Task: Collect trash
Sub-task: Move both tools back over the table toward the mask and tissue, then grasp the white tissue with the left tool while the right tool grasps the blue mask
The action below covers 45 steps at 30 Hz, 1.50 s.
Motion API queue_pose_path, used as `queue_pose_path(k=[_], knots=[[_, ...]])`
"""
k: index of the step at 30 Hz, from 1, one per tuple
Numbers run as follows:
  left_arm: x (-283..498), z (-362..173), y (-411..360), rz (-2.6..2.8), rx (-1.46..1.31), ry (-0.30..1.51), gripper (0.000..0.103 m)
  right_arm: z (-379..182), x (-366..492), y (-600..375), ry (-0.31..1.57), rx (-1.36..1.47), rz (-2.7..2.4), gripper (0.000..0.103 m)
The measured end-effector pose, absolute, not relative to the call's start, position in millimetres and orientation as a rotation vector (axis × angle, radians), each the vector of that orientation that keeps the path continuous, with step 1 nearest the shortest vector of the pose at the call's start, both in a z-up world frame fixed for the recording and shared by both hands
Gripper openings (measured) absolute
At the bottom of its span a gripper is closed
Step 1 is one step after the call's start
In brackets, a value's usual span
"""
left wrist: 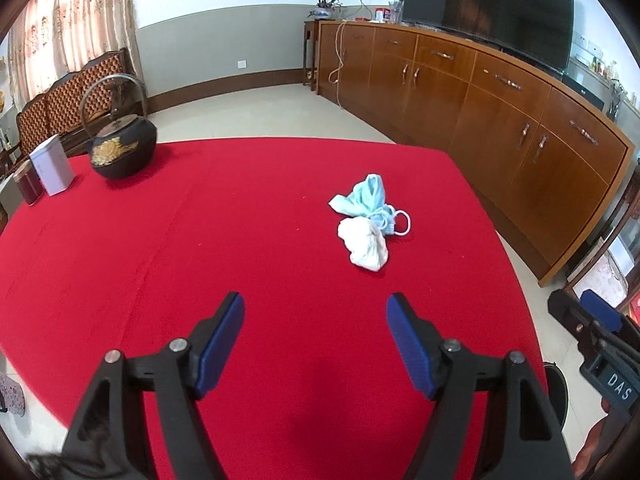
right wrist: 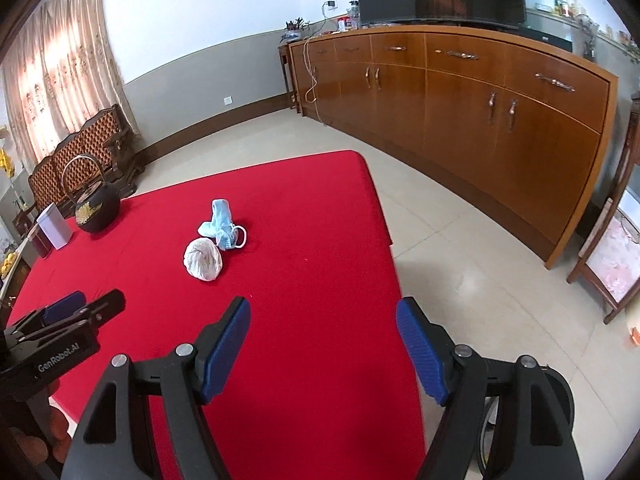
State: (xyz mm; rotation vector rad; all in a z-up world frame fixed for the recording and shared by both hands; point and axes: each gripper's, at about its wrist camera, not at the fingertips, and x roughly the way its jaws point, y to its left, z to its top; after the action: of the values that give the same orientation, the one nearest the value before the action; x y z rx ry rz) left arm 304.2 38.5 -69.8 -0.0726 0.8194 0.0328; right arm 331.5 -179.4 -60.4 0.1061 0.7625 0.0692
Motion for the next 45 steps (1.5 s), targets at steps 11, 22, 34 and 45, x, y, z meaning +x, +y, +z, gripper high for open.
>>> queue_pose_path(k=[11,22,34,45], knots=[[342,-88,32,-0.006,-0.067,0.849,0.075,-82,377,-166,0.789,0.104,0.081,0.077],[371,-101,23,-0.035,-0.075,0.891,0.075,-95,400,-174,0.802,0.125,0.067,0.077],[387,-115,36,-0.022,-0.106,0.926,0.074,-100,414,-171,0.811,0.128,0.074,0.077],[390,-112,52,-0.004,-0.122,0.892,0.071,-114,437,-143,0.846,0.107,0.118,0.077]])
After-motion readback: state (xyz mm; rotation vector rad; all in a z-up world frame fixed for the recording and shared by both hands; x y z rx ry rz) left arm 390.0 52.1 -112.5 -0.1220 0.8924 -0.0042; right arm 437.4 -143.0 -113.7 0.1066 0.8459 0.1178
